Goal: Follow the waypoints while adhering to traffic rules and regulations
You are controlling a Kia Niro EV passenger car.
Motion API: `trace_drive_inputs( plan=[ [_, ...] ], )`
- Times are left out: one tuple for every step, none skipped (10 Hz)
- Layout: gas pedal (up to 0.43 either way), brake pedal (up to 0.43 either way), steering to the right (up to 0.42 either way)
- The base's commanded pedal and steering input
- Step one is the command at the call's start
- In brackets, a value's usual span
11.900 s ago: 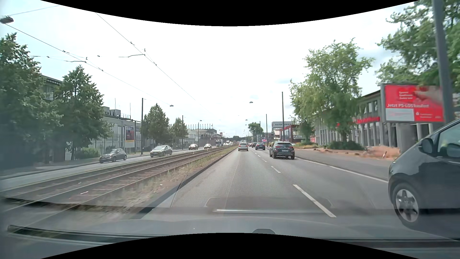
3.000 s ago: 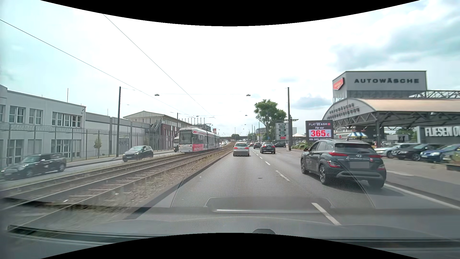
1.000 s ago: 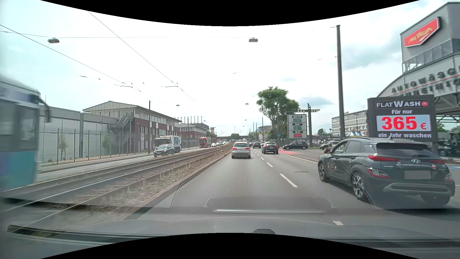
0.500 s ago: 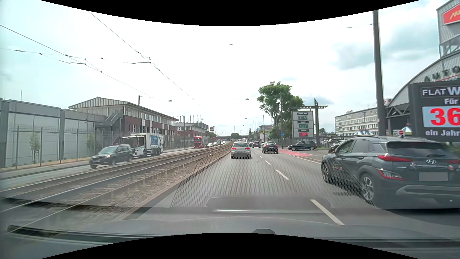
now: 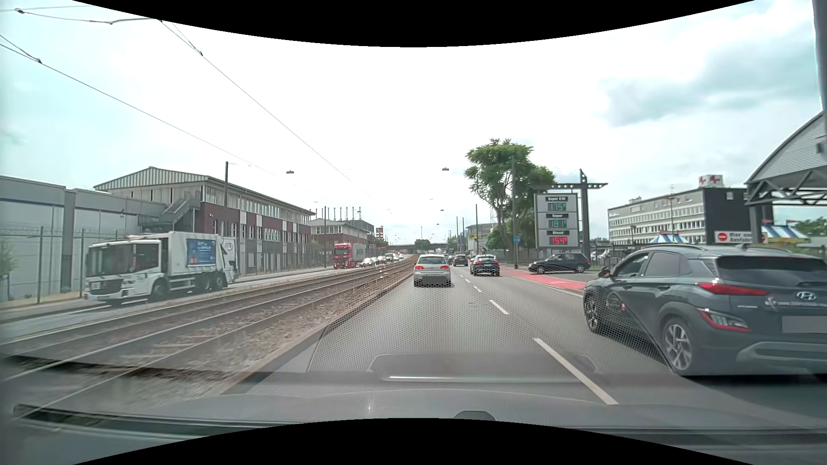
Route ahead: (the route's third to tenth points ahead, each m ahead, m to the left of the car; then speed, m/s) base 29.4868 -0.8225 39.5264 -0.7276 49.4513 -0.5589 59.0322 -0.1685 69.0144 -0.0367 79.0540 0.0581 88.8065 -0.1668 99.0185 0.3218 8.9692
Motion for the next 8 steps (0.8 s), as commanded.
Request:
trace_drive_inputs(
  plan=[
    [0.0, 0.091, -0.005],
    [0.0, 0.098, -0.005],
    [0.0, 0.098, -0.005],
    [0.0, 0.104, -0.005],
    [0.0, 0.11, -0.004],
    [0.0, 0.11, -0.005],
    [0.0, 0.116, -0.005],
    [0.0, 0.116, -0.005]
  ],
)
